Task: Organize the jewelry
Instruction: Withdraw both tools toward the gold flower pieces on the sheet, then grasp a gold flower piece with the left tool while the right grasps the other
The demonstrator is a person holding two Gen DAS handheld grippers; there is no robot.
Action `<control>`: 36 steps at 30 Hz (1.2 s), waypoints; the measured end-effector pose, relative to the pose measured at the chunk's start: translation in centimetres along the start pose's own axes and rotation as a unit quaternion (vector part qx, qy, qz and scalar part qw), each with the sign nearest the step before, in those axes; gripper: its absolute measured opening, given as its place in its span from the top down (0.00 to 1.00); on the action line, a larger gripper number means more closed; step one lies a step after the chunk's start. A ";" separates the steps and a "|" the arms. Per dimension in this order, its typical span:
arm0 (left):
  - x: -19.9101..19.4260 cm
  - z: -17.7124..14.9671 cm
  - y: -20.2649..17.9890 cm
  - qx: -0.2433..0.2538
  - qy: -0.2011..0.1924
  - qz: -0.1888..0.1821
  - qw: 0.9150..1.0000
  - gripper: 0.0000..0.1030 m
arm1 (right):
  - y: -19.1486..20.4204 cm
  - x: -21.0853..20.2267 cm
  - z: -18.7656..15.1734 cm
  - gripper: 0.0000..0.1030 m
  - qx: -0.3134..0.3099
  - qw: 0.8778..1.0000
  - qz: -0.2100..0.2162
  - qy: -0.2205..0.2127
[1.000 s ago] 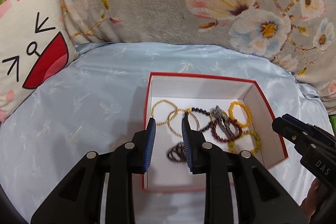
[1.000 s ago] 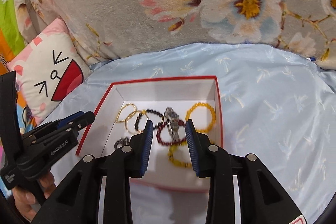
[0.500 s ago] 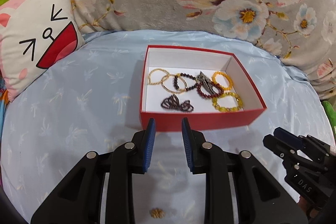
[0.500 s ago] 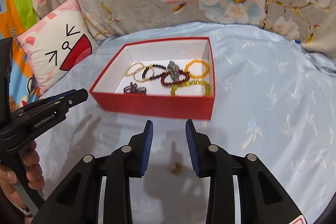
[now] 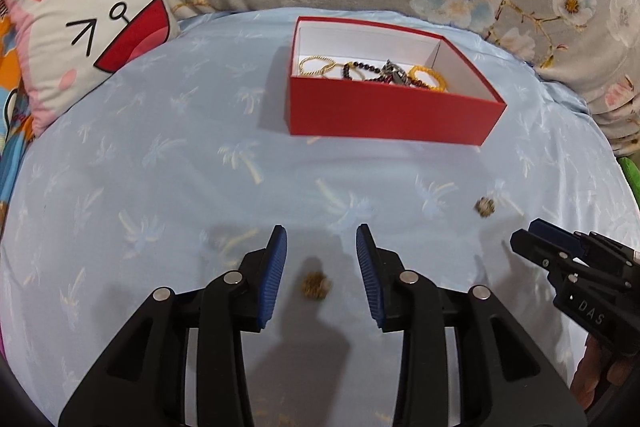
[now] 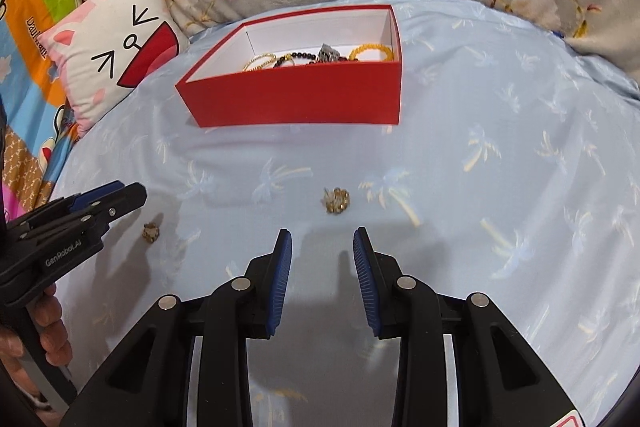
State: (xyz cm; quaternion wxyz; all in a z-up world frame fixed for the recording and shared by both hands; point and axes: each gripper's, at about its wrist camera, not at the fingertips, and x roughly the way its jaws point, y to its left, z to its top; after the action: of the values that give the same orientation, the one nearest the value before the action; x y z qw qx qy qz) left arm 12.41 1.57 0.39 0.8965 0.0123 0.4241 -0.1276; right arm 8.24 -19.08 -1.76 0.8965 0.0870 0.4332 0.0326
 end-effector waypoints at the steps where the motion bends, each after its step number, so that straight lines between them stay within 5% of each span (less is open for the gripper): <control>1: 0.0 -0.3 0.1 -0.002 0.002 -0.001 1.000 0.65 | -0.1 0.1 -0.1 0.69 0.002 1.000 0.001 0.002; 11: 0.1 -3.5 1.7 -0.017 0.027 0.001 0.999 0.64 | -0.1 0.8 -0.4 0.69 0.007 1.000 0.003 0.007; 24: 1.9 -2.7 0.5 -0.011 0.027 -0.001 1.000 0.65 | -0.1 1.0 -0.2 0.69 0.006 1.000 0.005 0.009; 29: 2.2 -2.4 0.0 -0.002 0.027 -0.002 1.000 0.80 | -0.4 1.6 0.3 0.69 0.006 1.000 0.001 0.008; 36: 2.3 -2.4 -0.3 0.006 0.026 -0.008 1.000 0.82 | -0.5 3.2 1.6 0.69 0.002 1.000 -0.002 0.009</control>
State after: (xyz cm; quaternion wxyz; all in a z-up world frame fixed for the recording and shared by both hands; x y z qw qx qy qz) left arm 11.89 1.08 -2.90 0.8838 0.0176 0.4469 -0.1373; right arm 11.47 -19.37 -3.32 0.8923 0.0878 0.4418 0.0312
